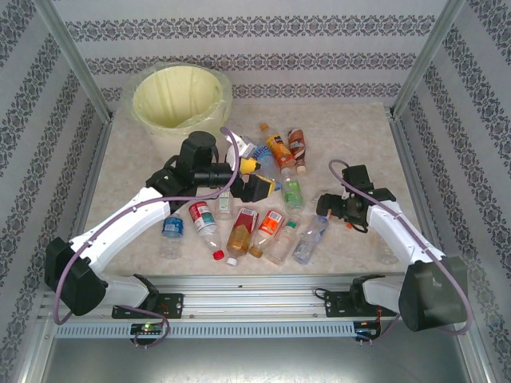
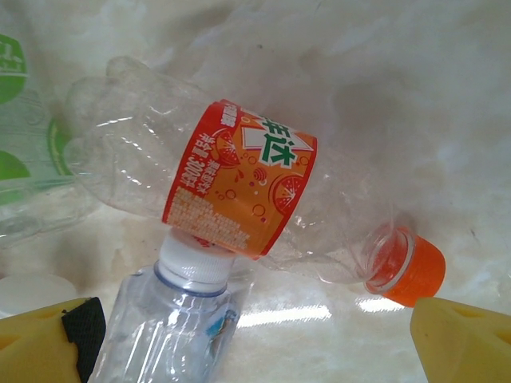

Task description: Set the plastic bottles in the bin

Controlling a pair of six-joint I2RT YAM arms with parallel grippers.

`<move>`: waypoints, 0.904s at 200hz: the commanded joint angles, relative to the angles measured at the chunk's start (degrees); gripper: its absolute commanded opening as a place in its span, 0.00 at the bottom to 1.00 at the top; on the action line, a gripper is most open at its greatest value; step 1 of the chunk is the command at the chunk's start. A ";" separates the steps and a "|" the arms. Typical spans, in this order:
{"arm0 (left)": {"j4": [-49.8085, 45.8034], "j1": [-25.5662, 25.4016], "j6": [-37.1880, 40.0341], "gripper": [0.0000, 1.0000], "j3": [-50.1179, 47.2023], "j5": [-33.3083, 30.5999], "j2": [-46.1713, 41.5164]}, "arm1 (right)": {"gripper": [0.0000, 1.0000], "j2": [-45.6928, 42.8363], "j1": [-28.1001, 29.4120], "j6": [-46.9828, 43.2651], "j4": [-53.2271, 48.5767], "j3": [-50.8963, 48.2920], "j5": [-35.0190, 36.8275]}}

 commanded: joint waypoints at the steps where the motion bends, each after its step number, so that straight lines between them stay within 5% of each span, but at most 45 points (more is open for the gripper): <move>1: 2.87 -0.83 2.63 1.00 -1.47 1.72 -1.42 | 0.98 2.41 0.72 -1.06 0.16 1.50 3.28; 181: 1.88 -1.63 3.03 1.00 -3.18 -0.11 -2.78 | 0.98 21.08 1.56 -0.39 3.82 12.97 7.20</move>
